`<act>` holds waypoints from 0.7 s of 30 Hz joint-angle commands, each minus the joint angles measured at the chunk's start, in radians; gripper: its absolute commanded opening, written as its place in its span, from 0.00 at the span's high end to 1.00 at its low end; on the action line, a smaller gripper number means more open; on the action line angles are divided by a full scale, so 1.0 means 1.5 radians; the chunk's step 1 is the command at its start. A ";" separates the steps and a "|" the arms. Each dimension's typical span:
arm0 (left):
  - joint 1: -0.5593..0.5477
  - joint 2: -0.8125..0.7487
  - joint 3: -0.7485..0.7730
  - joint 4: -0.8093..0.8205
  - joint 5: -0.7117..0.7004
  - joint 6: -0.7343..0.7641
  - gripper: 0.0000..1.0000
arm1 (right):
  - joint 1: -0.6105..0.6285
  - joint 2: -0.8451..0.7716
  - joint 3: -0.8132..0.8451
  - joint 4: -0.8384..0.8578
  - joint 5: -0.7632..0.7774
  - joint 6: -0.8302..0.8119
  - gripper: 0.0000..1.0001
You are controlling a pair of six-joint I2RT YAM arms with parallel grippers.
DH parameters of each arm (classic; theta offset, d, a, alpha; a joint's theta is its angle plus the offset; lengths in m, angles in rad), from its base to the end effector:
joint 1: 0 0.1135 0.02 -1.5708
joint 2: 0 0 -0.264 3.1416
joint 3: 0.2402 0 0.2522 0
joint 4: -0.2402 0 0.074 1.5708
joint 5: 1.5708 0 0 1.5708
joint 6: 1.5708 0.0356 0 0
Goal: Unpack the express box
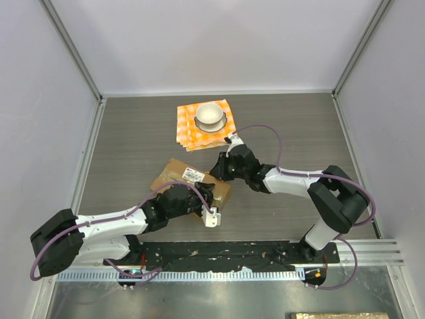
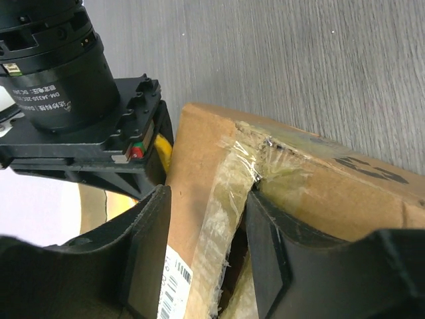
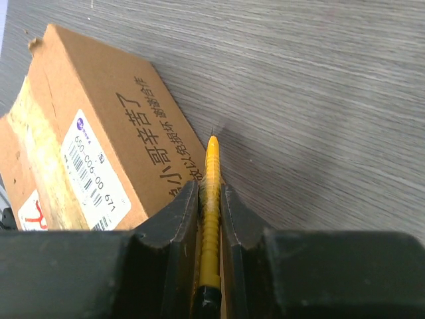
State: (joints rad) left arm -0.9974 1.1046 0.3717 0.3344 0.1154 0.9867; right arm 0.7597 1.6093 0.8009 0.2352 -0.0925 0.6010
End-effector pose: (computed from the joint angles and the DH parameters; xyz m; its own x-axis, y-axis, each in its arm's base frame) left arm 0.1183 -0.1907 0.1876 0.6281 0.5549 -0.5455 0.6675 -0.0239 0.7442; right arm 0.2404 0.2329 0.1822 -0.7439 0.0700 -0.6646 -0.3896 0.7626 0.5164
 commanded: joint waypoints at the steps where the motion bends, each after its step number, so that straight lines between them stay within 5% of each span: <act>1: 0.029 0.015 0.012 -0.012 -0.059 -0.025 0.51 | 0.086 0.017 -0.019 0.011 -0.089 0.041 0.99; 21: 0.116 -0.085 0.035 -0.065 -0.054 -0.025 0.74 | 0.073 -0.026 -0.057 -0.026 -0.047 0.027 0.99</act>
State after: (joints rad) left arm -0.8867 1.0130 0.3885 0.1806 0.2302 0.9268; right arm 0.8383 1.6108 0.7620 0.3946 -0.0414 0.6445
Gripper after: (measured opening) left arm 0.331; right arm 0.229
